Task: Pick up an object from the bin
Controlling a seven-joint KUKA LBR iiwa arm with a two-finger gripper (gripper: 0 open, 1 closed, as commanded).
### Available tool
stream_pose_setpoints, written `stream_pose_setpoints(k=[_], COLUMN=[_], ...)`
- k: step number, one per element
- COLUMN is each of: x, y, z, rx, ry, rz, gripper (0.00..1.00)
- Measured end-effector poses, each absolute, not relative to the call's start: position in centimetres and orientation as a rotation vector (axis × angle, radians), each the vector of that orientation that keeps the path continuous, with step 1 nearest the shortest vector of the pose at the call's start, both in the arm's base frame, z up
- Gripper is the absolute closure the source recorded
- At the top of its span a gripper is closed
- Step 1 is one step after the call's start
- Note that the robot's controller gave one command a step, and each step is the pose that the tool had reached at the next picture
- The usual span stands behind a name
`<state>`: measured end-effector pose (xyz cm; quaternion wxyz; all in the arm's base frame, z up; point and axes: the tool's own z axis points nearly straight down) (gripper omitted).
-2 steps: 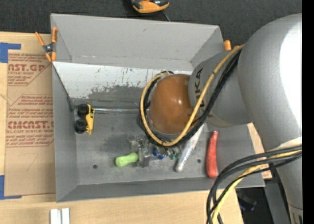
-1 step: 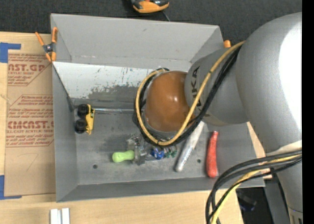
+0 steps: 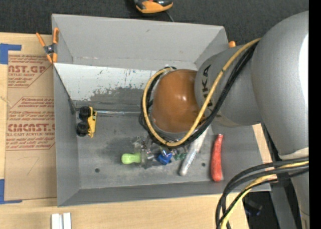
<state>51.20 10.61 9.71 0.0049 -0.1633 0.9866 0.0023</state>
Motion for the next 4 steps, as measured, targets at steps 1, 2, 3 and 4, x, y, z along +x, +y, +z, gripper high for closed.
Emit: stream_pose_setpoints(k=[1, 2, 3, 4], x=[51.4, 51.3, 52.9, 48.7], y=[10.2, 10.9, 10.0, 12.2], z=[13.0, 12.7, 11.7, 22.4], rx=[-0.564, -0.564, -0.572, -0.543], ry=[3.068, 3.059, 3.057, 3.075], rz=[0.006, 0.004, 0.005, 0.007], gripper=[1.0, 1.0, 1.0, 1.0])
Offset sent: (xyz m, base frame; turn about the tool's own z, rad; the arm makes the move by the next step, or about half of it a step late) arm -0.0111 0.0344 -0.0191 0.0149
